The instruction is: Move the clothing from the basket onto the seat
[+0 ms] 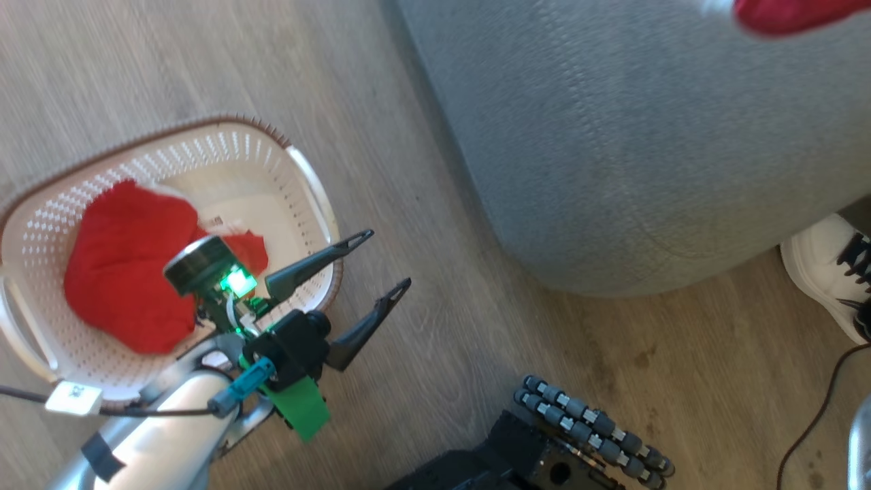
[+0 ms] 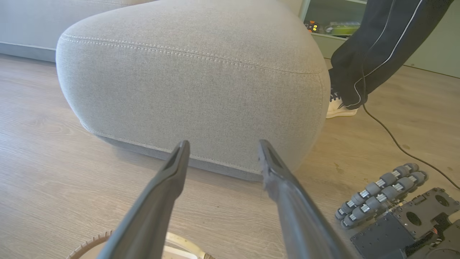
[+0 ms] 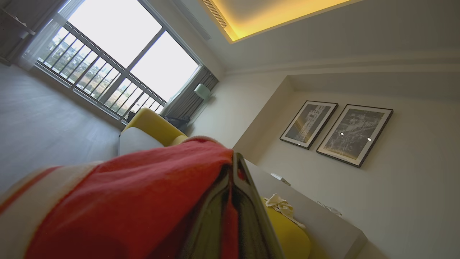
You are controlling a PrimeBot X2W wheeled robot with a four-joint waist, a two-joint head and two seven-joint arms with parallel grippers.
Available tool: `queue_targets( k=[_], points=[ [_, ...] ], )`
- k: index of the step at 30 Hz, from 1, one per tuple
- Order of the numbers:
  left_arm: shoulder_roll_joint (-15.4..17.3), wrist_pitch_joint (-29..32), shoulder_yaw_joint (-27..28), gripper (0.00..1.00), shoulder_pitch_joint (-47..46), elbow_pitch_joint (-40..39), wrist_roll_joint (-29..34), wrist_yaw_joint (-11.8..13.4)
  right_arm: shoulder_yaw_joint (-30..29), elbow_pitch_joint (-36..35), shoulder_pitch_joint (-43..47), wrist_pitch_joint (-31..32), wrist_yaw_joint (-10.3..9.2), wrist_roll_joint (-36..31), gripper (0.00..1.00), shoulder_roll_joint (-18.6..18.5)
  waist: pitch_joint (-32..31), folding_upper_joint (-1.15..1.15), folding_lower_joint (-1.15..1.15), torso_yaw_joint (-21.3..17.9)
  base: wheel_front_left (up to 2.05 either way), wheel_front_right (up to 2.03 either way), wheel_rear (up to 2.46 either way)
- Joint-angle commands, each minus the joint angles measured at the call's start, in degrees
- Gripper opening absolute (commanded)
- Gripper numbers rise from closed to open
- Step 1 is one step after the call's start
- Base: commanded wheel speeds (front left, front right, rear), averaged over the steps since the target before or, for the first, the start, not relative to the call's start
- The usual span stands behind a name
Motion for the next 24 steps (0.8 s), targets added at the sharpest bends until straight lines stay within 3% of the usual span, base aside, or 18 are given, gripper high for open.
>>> queue_targets(
  k=[1,11,17,24],
  points=[
    [1.16,-0.28,1.32,1.00,-1.82,-2.39,0.49,-0.06,-1.87,-0.17,-2.59,-0.03,-0.02,-1.37,0.00,-2.41,2.45,0.00,-0.02,1.45,0.00,0.00,0.00],
    [2.03,-0.28,0.54,1.00,-3.96,-3.52,0.57,-0.06,-14.79,11.46,-10.72,-0.03,-0.02,-5.64,0.00,-5.55,6.64,0.00,-0.02,4.81,0.00,0.00,0.00],
    [2.42,-0.28,0.73,1.00,-3.86,-4.35,0.76,-0.06,-18.19,19.28,-13.80,-0.03,-0.02,-7.50,0.00,-6.79,8.57,0.00,-0.02,6.34,0.00,0.00,0.00],
    [3.35,-0.28,-0.34,1.00,-4.44,-4.88,0.97,-0.06,-17.69,26.06,-14.54,-0.03,-0.02,-9.40,0.00,-5.88,9.96,0.00,-0.02,7.12,0.00,0.00,0.00]
  ],
)
